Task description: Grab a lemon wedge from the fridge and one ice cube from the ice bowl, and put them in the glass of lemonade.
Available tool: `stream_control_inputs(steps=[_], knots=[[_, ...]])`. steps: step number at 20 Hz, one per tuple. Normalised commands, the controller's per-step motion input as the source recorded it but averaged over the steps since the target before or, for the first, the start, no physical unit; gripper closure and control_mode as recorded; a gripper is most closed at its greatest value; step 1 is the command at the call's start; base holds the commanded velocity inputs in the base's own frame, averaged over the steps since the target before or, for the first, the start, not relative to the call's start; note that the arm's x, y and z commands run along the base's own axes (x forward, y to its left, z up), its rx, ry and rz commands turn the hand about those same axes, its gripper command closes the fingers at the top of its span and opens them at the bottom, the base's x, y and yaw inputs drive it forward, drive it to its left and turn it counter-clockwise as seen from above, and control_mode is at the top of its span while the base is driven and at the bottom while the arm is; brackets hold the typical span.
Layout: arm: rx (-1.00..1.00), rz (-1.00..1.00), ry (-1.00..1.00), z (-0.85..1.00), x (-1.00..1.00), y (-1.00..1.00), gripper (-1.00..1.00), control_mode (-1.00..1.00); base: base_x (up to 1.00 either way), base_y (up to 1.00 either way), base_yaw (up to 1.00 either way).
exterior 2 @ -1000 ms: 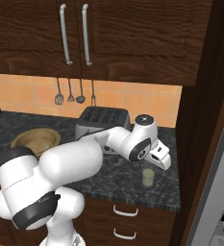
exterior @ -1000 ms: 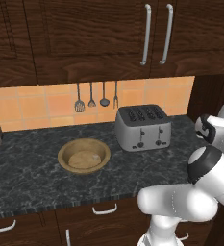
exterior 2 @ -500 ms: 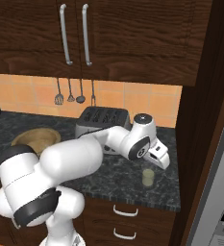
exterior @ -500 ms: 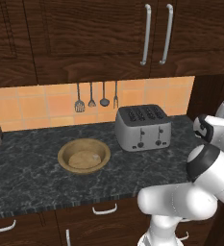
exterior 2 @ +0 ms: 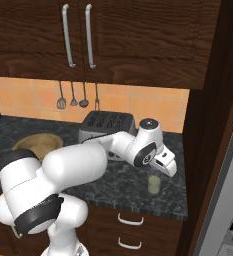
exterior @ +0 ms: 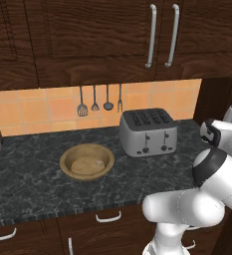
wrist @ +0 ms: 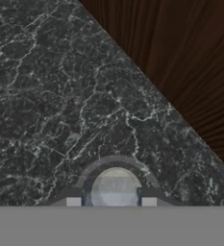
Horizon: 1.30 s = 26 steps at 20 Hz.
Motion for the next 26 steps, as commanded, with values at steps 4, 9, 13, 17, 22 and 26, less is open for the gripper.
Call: stream_control_inputs(steps=[4, 9, 13, 17, 22, 26], knots=[[0.00, 0.00, 0.00, 0.00, 0.00, 0.00, -1.00, -1.00, 0.00, 0.00, 0.00], [0.00, 0.00, 0.00, 0.00, 0.00, 0.00, -1.00, -1.00, 0.00, 0.00, 0.00], [0.00, 0.00, 0.00, 0.16, -0.02, 0.00, -1.00, -1.00, 0.00, 0.00, 0.00], [0.05, 0.00, -0.01, 0.27, -0.20, 0.00, -1.00, -1.00, 0.00, 0.00, 0.00], [0.06, 0.00, -0.15, 0.36, -0.41, 0.09, -1.00, -1.00, 0.00, 0.00, 0.00], [0.02, 0.08, -0.09, 0.54, -0.40, 0.47, -1.00, -1.00, 0.00, 0.00, 0.00]])
